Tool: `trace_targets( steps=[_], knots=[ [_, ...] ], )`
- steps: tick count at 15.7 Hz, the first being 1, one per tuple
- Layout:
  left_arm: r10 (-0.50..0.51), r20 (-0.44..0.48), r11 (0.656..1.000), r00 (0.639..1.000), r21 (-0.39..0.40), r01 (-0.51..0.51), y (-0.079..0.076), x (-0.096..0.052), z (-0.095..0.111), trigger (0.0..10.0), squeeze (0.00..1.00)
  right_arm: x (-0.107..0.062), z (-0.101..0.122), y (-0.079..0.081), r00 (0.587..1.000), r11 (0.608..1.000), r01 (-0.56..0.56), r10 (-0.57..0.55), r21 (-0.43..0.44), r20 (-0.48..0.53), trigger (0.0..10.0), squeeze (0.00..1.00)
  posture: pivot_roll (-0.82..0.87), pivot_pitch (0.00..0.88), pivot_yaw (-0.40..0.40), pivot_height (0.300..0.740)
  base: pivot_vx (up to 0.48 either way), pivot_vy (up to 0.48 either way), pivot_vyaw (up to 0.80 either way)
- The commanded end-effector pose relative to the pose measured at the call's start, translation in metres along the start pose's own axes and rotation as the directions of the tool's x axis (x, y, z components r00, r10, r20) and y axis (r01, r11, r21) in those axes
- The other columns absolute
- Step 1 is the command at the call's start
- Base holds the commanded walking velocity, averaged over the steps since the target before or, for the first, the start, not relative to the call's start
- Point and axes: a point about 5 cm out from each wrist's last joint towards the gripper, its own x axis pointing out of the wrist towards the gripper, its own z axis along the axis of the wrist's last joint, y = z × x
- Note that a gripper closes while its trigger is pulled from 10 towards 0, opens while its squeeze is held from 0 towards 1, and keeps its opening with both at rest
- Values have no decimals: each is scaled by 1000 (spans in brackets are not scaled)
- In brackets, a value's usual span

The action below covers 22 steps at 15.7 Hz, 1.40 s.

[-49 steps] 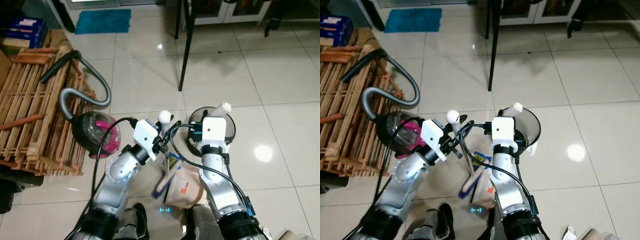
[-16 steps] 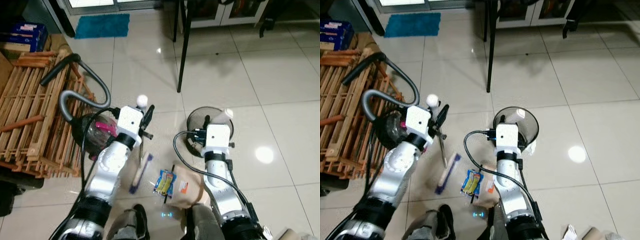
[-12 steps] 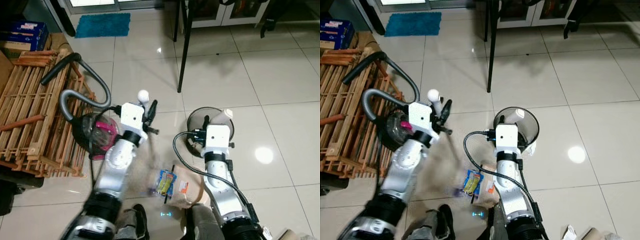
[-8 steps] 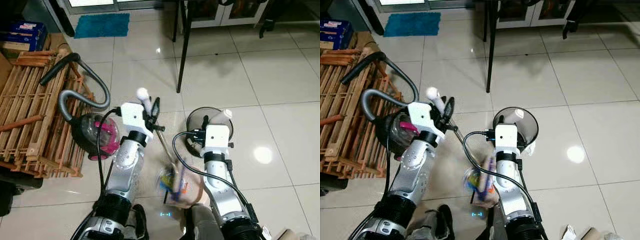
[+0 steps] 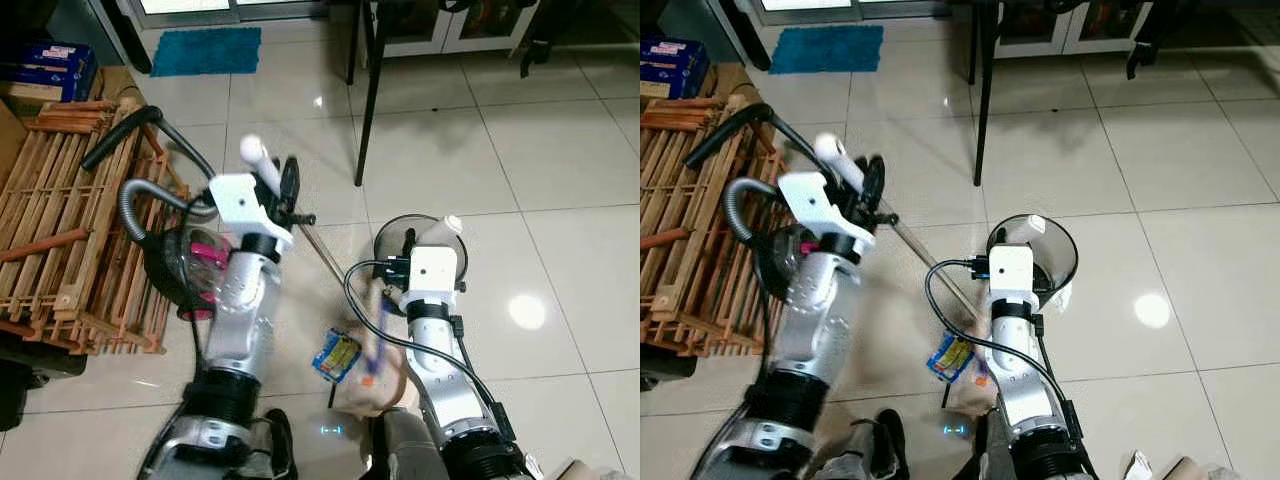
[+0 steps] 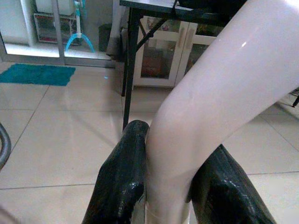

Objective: Sweep floor

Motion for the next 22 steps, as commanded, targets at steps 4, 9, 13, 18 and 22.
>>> trace_targets(
  steps=[4, 9, 13, 18, 22],
  knots=[
    [-110, 40, 980, 993, 171, 102, 11, -7, 19, 10000, 0, -13, -17, 3, 996, 1000, -7, 9, 29, -91, 10000, 0, -78, 217, 60, 740, 0, 0, 0],
    [-197, -163, 929, 967, 285, 238, 18, -36, -23, 10000, 0, -16, -18, 4, 995, 999, -13, 16, 32, -100, 10000, 0, -87, 233, 56, 740, 0, 0, 0],
    [-242, -306, 911, 921, 254, 324, 5, -68, -64, 10000, 0, -18, -19, 3, 994, 999, -15, 19, 30, -106, 10000, 0, -92, 237, 55, 740, 0, 0, 0],
    [-352, -248, 924, 903, 63, 378, -36, -62, -65, 10000, 0, -19, -19, 2, 994, 999, -19, 22, 27, -110, 10000, 0, -102, 238, 49, 740, 0, 0, 0],
    [-442, -180, 897, 879, -71, 437, -58, -59, -53, 10000, 0, -17, -19, 5, 993, 999, -24, 27, 30, -113, 10000, 0, -97, 230, 51, 740, 0, 0, 0]
  ],
)
